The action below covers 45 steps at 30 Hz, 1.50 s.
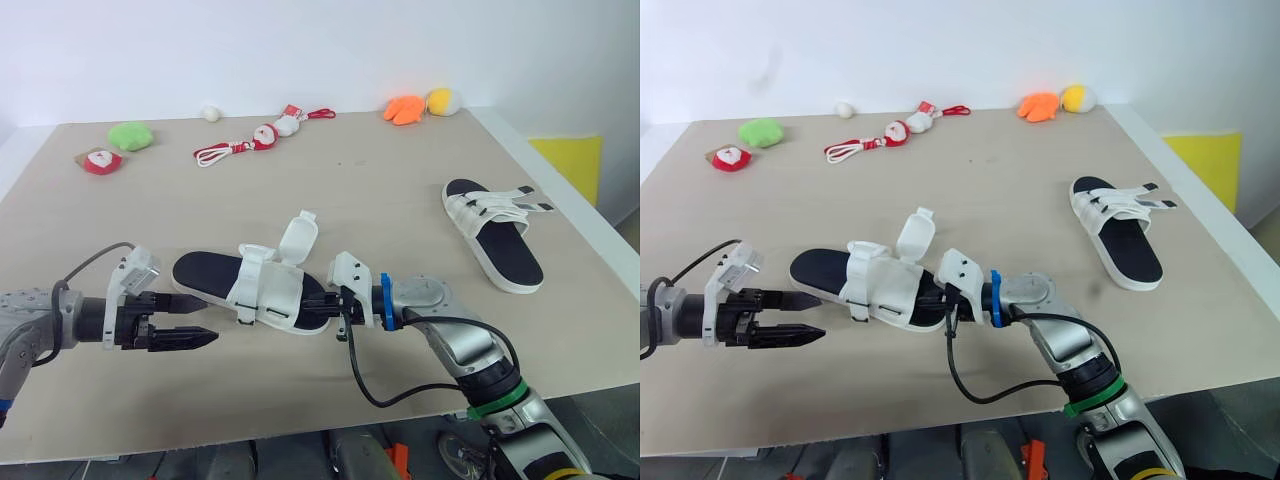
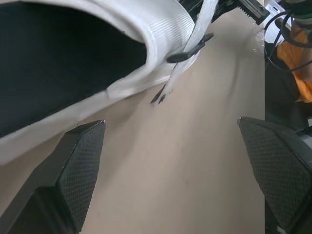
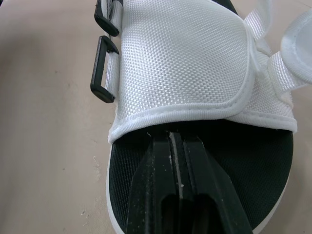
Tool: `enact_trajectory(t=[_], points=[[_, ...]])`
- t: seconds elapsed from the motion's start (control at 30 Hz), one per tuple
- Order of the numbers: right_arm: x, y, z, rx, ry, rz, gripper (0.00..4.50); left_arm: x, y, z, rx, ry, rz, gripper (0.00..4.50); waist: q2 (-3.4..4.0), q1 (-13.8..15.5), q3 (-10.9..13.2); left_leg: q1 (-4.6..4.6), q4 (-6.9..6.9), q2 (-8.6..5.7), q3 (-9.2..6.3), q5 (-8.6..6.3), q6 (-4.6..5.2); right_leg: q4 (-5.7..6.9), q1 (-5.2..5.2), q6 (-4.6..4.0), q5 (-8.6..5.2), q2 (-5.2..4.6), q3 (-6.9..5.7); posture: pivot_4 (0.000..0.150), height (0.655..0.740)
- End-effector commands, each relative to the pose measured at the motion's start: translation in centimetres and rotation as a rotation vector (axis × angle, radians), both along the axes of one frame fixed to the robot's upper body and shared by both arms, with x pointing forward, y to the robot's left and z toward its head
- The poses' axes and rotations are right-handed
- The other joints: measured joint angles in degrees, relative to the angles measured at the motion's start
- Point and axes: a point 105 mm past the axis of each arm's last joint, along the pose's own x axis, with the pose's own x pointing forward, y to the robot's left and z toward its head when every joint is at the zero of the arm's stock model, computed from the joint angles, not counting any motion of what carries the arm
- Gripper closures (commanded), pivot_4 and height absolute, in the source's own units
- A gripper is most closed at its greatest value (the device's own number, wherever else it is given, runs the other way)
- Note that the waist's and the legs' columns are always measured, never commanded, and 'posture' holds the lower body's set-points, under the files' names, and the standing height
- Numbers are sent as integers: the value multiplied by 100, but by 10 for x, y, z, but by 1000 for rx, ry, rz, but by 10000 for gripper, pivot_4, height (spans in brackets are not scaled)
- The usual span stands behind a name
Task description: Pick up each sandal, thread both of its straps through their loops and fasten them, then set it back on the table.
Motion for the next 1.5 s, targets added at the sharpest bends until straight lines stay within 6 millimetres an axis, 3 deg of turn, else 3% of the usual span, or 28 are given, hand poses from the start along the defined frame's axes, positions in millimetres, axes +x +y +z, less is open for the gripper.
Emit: enact_trajectory(t=[0.03,0.27,0.67,0.83,0.93,1.13,1.17,1.2,1.5], points=[[-3,0,-7,-15,19,3,45000,-8,-16,-2,-35,9,-80,305,0,0,0,0,0,0,0,0,0,0,0,0,0,0,0,1500,7400],[-4,1,-6,-12,17,3,45000,-3,-38,-11,-54,-17,-104,305,-1,2,-1,0,0,0,0,0,0,0,1,0,0,0,-1,1500,7400],[-4,0,-5,-8,21,-6,45000,13,-41,-7,-75,-105,-52,305,-1,1,-1,0,0,0,0,0,0,0,2,0,0,1,0,1500,7400],[-3,1,-4,-8,19,-2,45000,10,-52,-7,-107,-80,-82,305,-2,4,-1,0,1,0,0,0,0,0,3,1,0,0,0,1500,7400],[-3,1,-4,-8,18,0,45000,8,-60,-12,-119,-58,-88,7698,-2,5,-1,0,1,0,-1,0,0,0,3,1,0,0,0,1500,7400],[-3,1,-4,-8,18,0,45000,-3,-64,-14,-135,-8,-123,39101,-2,3,-1,1,-1,0,-1,0,0,0,2,1,0,1,0,1500,7400],[-3,1,-4,-7,18,0,45000,-7,-63,-14,-135,6,-136,41624,-2,3,-1,1,-2,0,-1,0,0,0,2,1,0,1,0,1500,7400],[-3,1,-4,-7,18,-1,45000,-11,-63,-13,-135,19,-151,43539,-2,-1,-1,0,-1,0,-1,0,0,0,2,1,0,1,0,1500,7400],[0,-1,-3,-4,16,-14,45000,-45,-64,-13,-85,85,-265,43539,-1,0,-1,-1,-5,0,-1,0,-1,-1,-2,-5,-3,0,0,1500,7400]])
